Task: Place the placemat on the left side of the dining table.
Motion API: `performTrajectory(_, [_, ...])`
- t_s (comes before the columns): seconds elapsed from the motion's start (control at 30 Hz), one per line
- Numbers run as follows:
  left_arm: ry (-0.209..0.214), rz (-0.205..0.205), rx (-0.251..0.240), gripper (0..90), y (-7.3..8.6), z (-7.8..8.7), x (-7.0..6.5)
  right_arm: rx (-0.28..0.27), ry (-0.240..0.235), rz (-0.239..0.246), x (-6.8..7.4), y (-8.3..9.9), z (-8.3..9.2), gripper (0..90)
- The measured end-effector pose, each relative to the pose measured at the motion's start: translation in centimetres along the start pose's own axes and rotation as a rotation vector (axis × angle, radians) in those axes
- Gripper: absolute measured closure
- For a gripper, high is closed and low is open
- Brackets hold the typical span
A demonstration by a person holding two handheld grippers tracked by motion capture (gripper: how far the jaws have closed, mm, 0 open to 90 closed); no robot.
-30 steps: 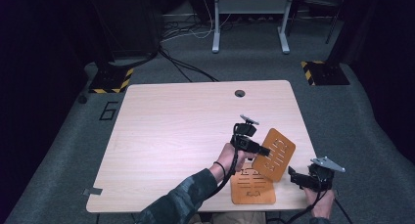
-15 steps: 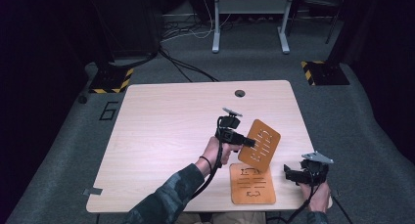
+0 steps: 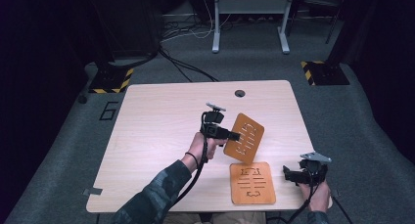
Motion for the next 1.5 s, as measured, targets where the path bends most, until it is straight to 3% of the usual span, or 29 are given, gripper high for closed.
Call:
performTrajectory(0.63, [-0.071,0.043,-0.059,86.2,-1.7,4.5,3.9,-0.003,0.007,-0.007,0.0,0.0,0.0,0.0])
performTrajectory(1.27, [-0.14,0.123,-0.129,86.2,-2.9,8.6,8.1,-0.001,0.011,-0.012,0.0,0.1,0.1,0.0])
performTrajectory(1.5, [-0.168,0.152,-0.135,86.2,-3.0,10.2,10.1,-0.001,0.01,-0.014,0.0,0.1,0.1,0.0])
Point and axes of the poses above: each handheld gripper's, and its own axes: z roughly backward along the jaws, y roughly out of its underside, x roughly to its left, the point moved 9 cm from there along -z, roughly forward along the jaws, and after that the axes turned 14 degrees about z, right-handed, at the moved point
